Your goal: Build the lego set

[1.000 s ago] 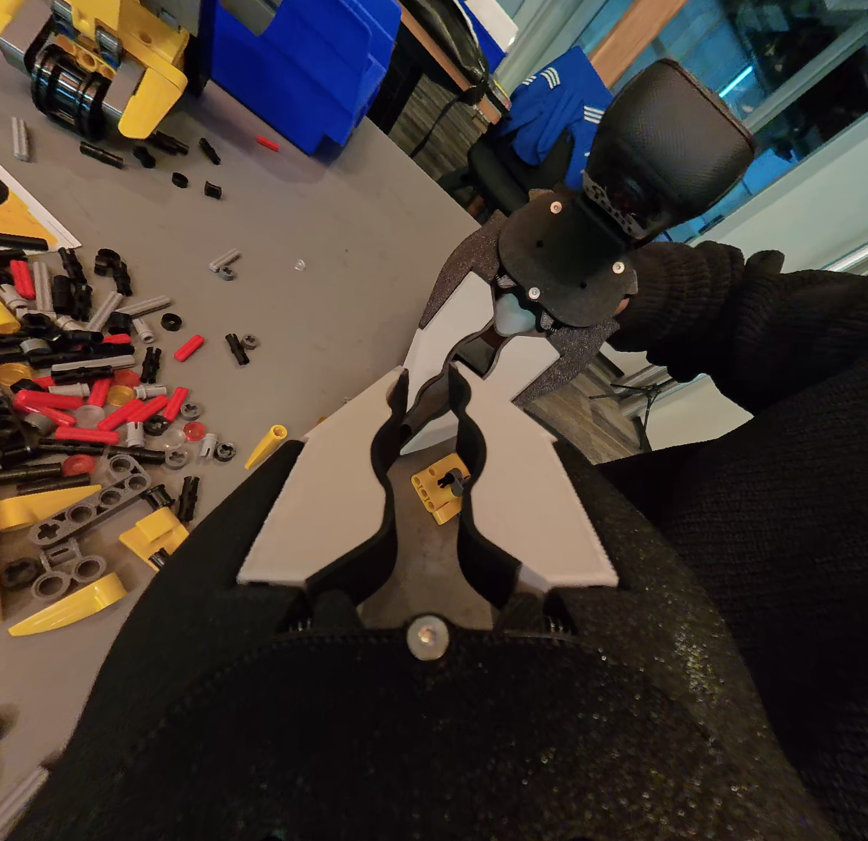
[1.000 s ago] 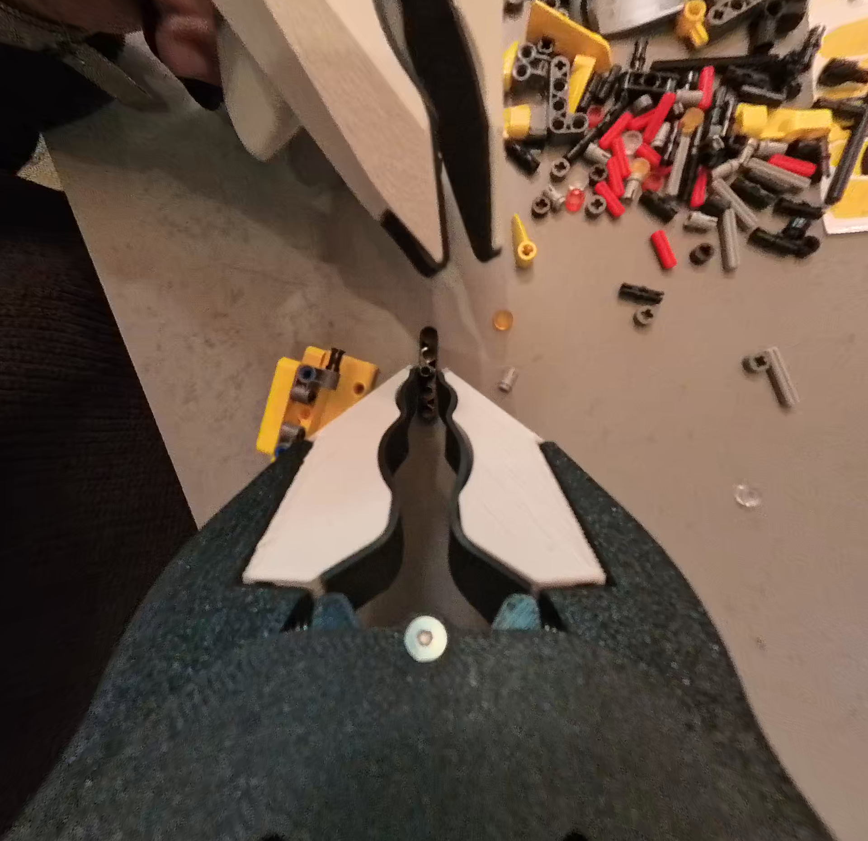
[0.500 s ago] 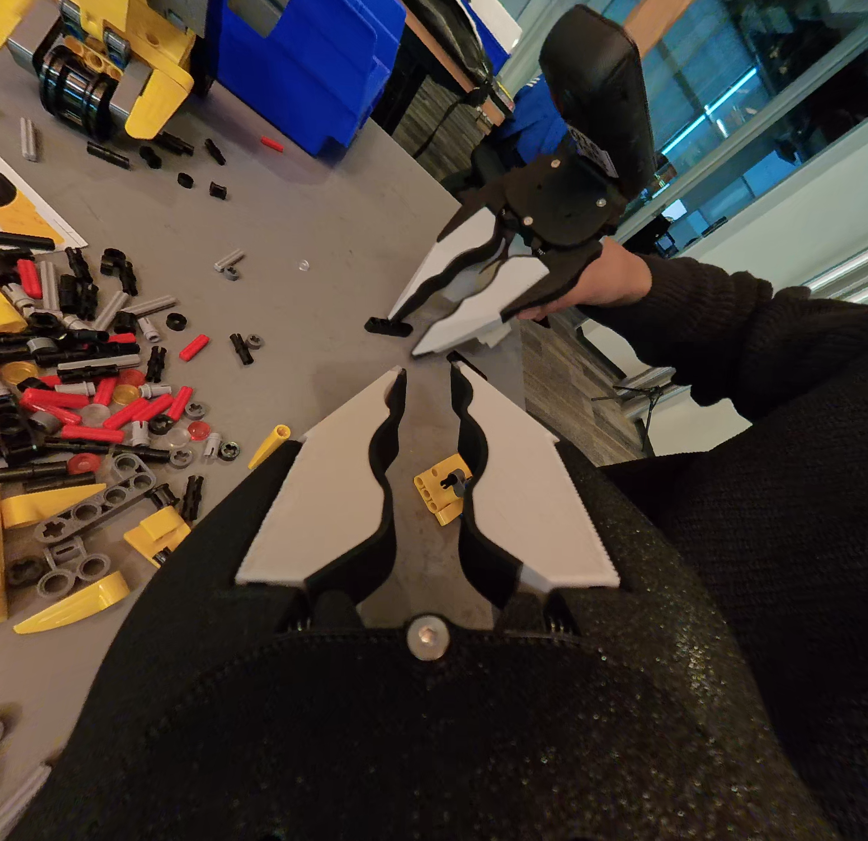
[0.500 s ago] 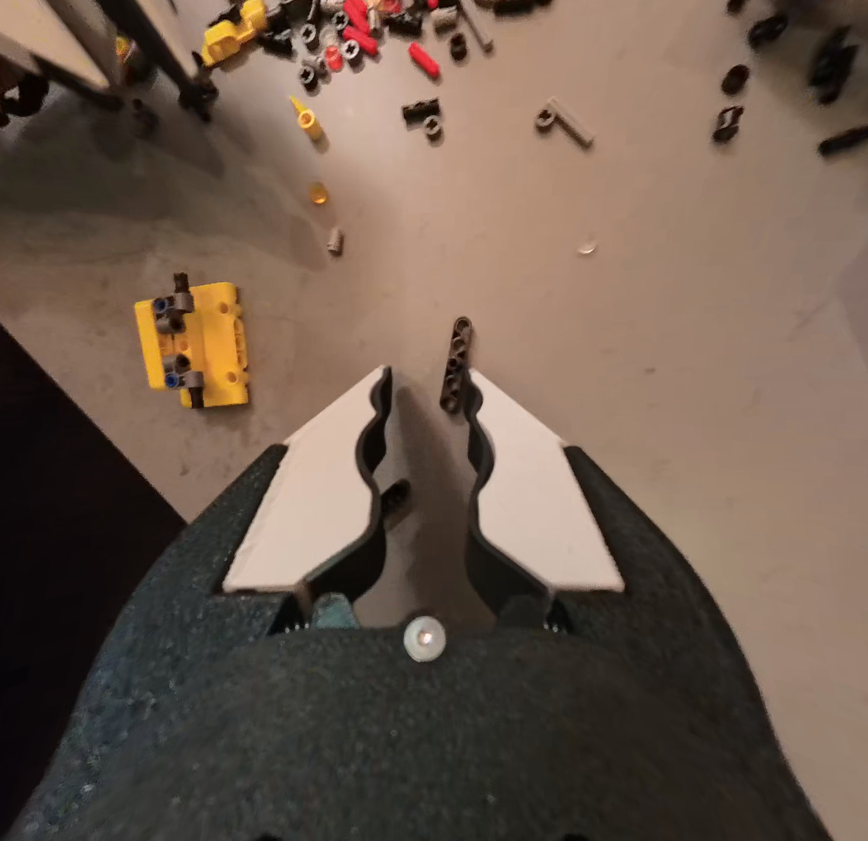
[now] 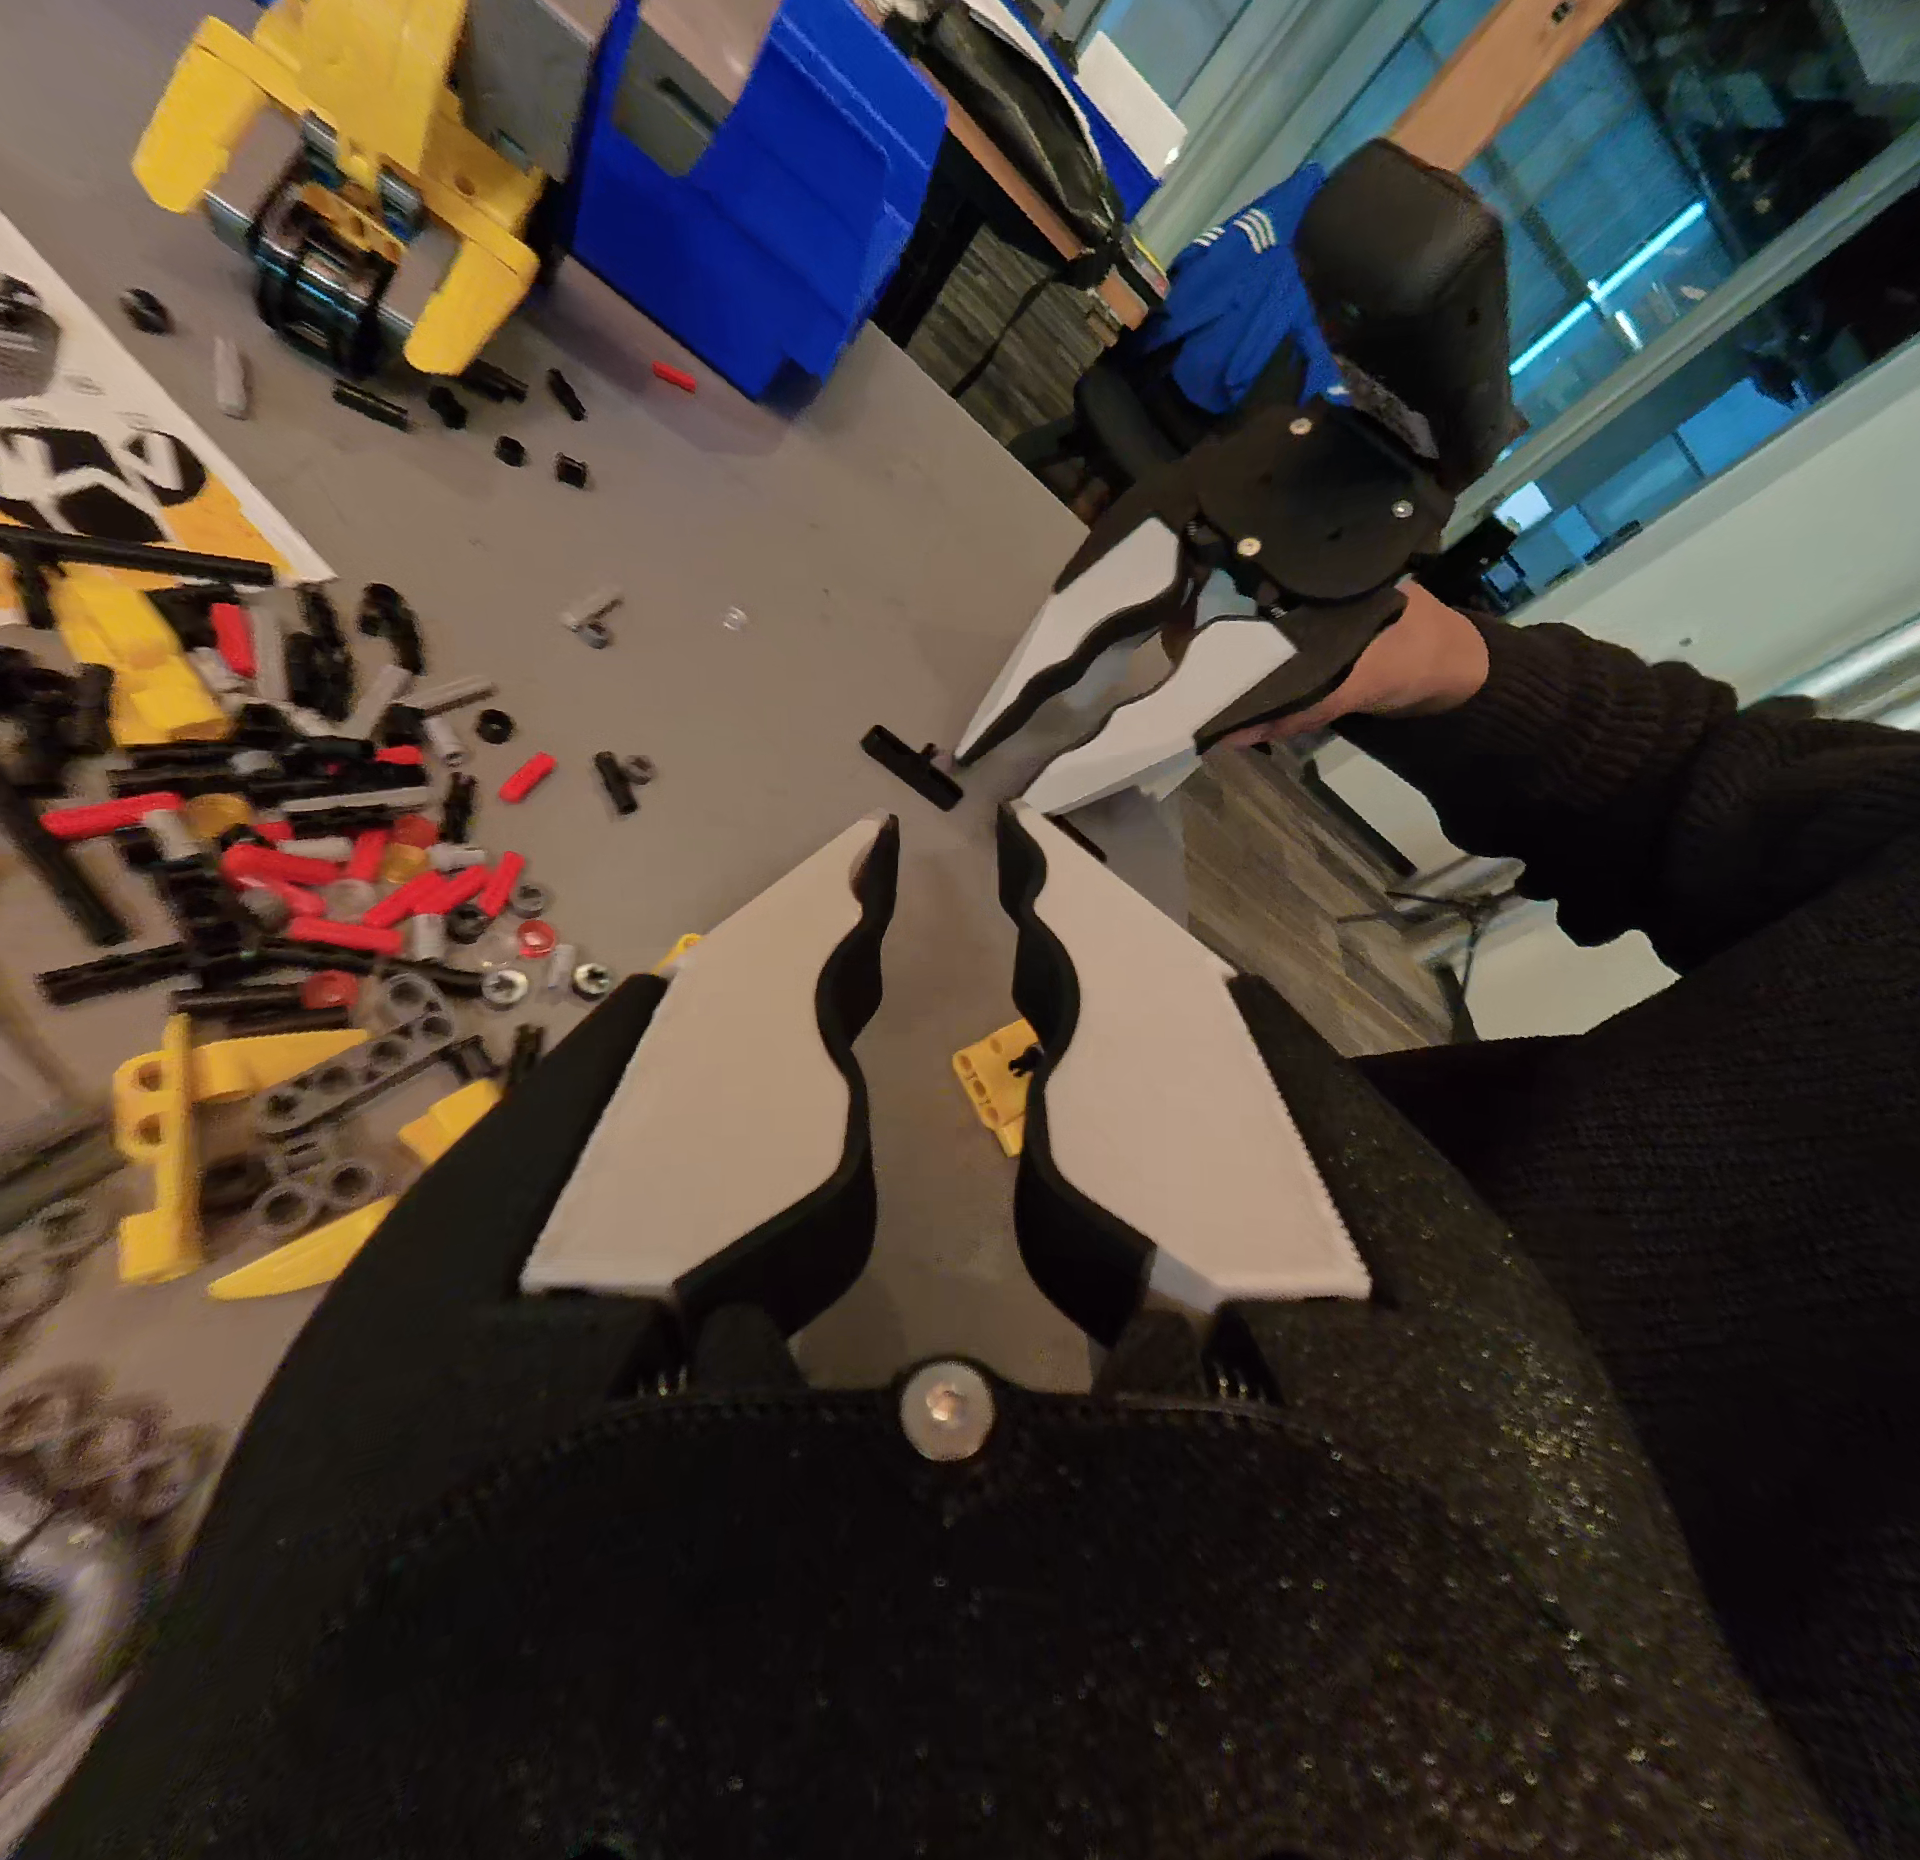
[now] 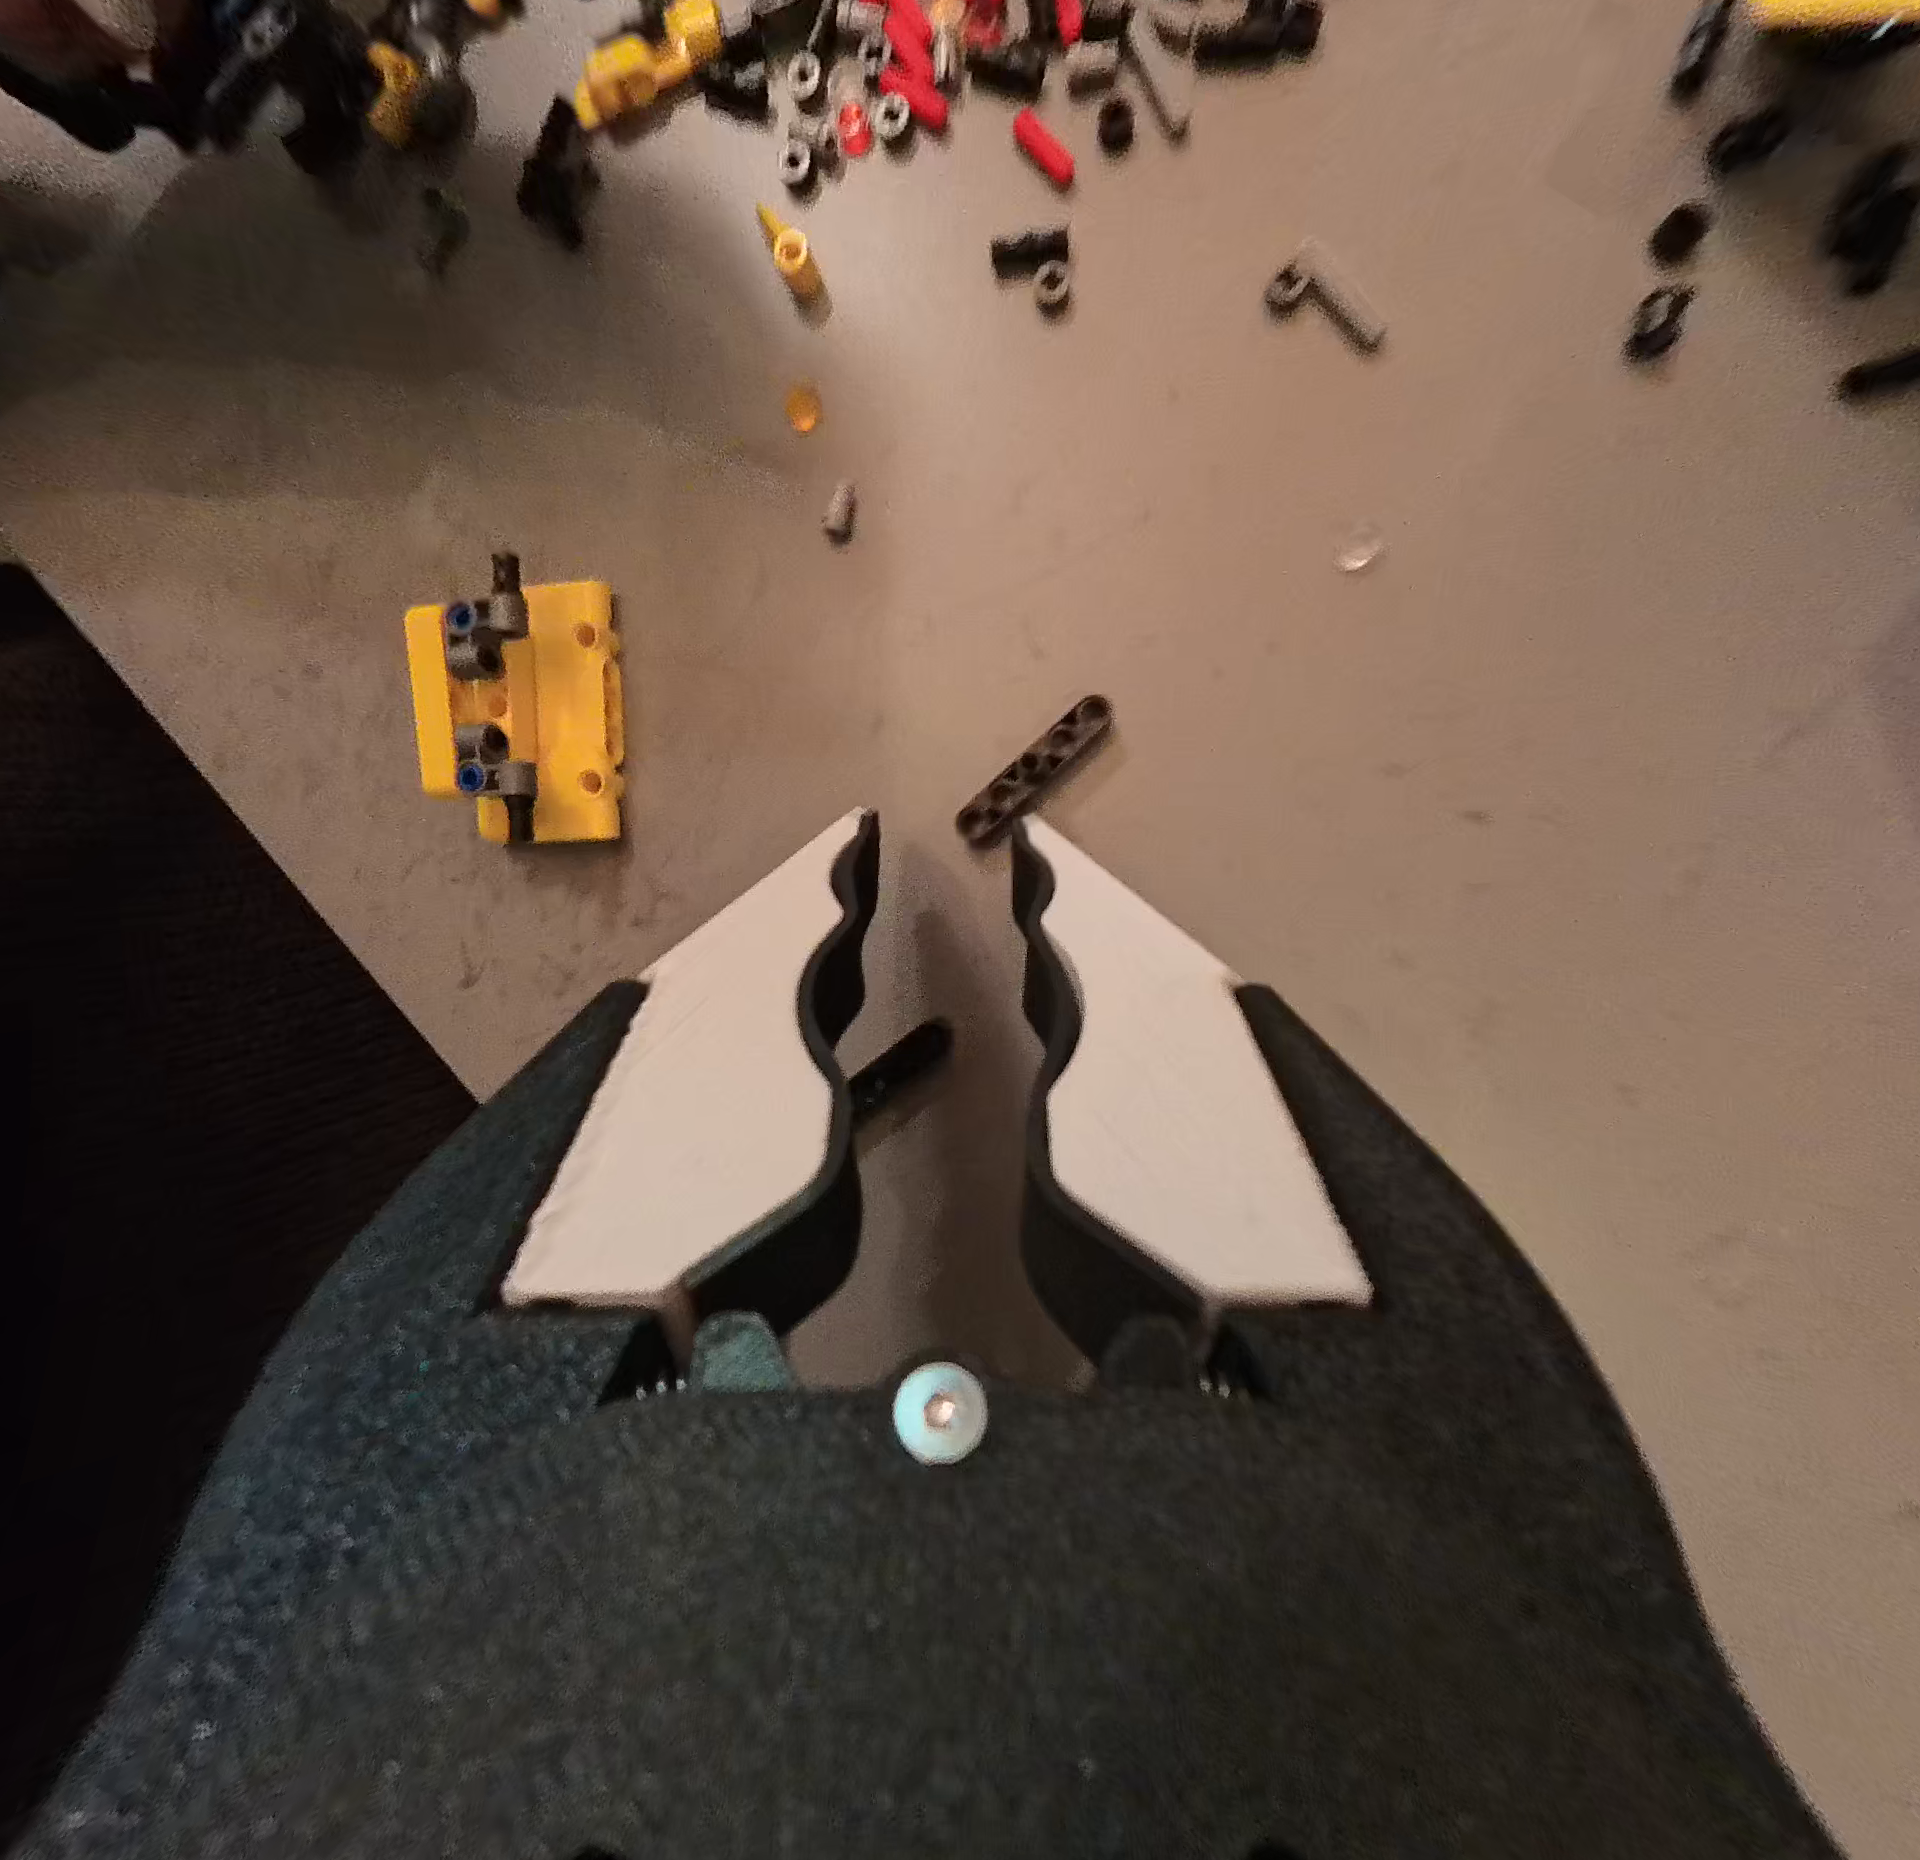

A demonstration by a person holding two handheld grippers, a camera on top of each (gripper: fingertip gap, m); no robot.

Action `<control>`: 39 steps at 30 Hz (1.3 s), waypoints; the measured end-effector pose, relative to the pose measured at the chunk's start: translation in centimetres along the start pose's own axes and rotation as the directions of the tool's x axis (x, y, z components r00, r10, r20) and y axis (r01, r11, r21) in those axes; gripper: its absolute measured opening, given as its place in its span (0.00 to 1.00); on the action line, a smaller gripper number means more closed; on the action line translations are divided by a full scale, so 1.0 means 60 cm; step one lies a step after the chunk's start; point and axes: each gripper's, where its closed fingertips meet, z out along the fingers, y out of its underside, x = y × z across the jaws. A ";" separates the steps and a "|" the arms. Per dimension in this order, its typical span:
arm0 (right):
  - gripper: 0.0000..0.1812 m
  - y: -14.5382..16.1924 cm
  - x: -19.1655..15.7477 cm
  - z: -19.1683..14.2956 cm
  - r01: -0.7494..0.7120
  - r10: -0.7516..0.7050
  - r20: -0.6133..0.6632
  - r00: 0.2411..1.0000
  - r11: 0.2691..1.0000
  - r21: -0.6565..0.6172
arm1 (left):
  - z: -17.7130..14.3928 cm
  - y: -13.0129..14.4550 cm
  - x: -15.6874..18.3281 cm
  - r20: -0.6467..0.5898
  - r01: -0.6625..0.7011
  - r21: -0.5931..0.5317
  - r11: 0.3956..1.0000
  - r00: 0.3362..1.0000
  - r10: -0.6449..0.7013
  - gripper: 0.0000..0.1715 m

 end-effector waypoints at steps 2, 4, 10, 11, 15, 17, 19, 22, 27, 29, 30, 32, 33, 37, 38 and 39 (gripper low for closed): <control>0.13 -0.020 0.004 -0.012 0.032 -0.031 -0.014 0.999 0.998 0.057 | -0.017 -0.011 -0.014 0.038 -0.006 0.026 1.000 0.999 0.005 0.10; 0.13 -0.045 -0.005 -0.022 0.059 -0.061 0.008 0.998 0.990 0.129 | -0.043 -0.028 -0.033 0.094 -0.009 0.076 0.997 0.996 0.002 0.11; 0.12 -0.123 -0.043 -0.007 0.121 -0.146 0.058 0.988 0.943 0.309 | -0.104 -0.054 -0.092 0.294 -0.028 0.173 0.985 0.955 -0.024 0.12; 0.11 -0.131 -0.050 0.005 0.149 -0.174 0.057 0.983 0.939 0.311 | -0.104 -0.054 -0.094 0.311 -0.039 0.167 0.985 0.950 -0.015 0.12; 0.00 -0.145 -0.061 0.048 0.316 -0.319 -0.023 0.948 0.922 0.224 | -0.093 -0.039 -0.094 0.339 -0.070 0.087 0.994 0.940 0.036 0.09; 0.00 -0.153 -0.064 0.060 0.356 -0.359 -0.020 0.933 0.913 0.200 | -0.090 -0.035 -0.091 0.326 -0.066 0.073 0.995 0.944 0.039 0.08; 0.00 -0.162 -0.053 0.069 0.361 -0.363 -0.023 0.931 0.915 0.179 | -0.090 -0.036 -0.088 0.318 -0.067 0.080 0.995 0.947 0.039 0.08; 0.00 -0.175 -0.031 0.076 0.347 -0.352 0.001 0.936 0.923 0.168 | -0.093 -0.039 -0.087 0.313 -0.072 0.093 0.993 0.949 0.039 0.08; 0.00 -0.184 0.017 0.085 0.361 -0.364 0.005 0.931 0.925 0.116 | -0.090 -0.036 -0.082 0.283 -0.061 0.088 0.994 0.958 0.034 0.11; 0.00 -0.186 0.029 0.087 0.367 -0.369 0.006 0.929 0.924 0.106 | -0.089 -0.035 -0.081 0.272 -0.054 0.088 0.995 0.962 0.028 0.12; 0.00 -0.186 0.032 0.088 0.369 -0.372 0.011 0.928 0.924 0.099 | -0.089 -0.035 -0.080 0.267 -0.052 0.088 0.995 0.963 0.027 0.13; 0.01 -0.180 0.029 0.092 0.372 -0.376 0.038 0.926 0.925 0.080 | -0.087 -0.033 -0.079 0.258 -0.047 0.085 0.995 0.966 0.024 0.14; 0.04 -0.176 0.027 0.096 0.370 -0.373 0.047 0.927 0.927 0.066 | -0.086 -0.032 -0.079 0.254 -0.043 0.081 0.996 0.967 0.021 0.15; 0.11 -0.164 0.017 0.108 0.353 -0.354 0.044 0.934 0.935 0.026 | -0.082 -0.026 -0.079 0.243 -0.031 0.062 0.998 0.970 0.015 0.18; 0.12 -0.163 0.017 0.110 0.351 -0.352 0.035 0.935 0.936 0.021 | -0.081 -0.025 -0.079 0.244 -0.031 0.061 0.998 0.970 0.016 0.18; 0.12 -0.162 0.019 0.112 0.350 -0.351 0.024 0.936 0.936 0.015 | -0.081 -0.025 -0.079 0.243 -0.032 0.060 0.998 0.970 0.016 0.18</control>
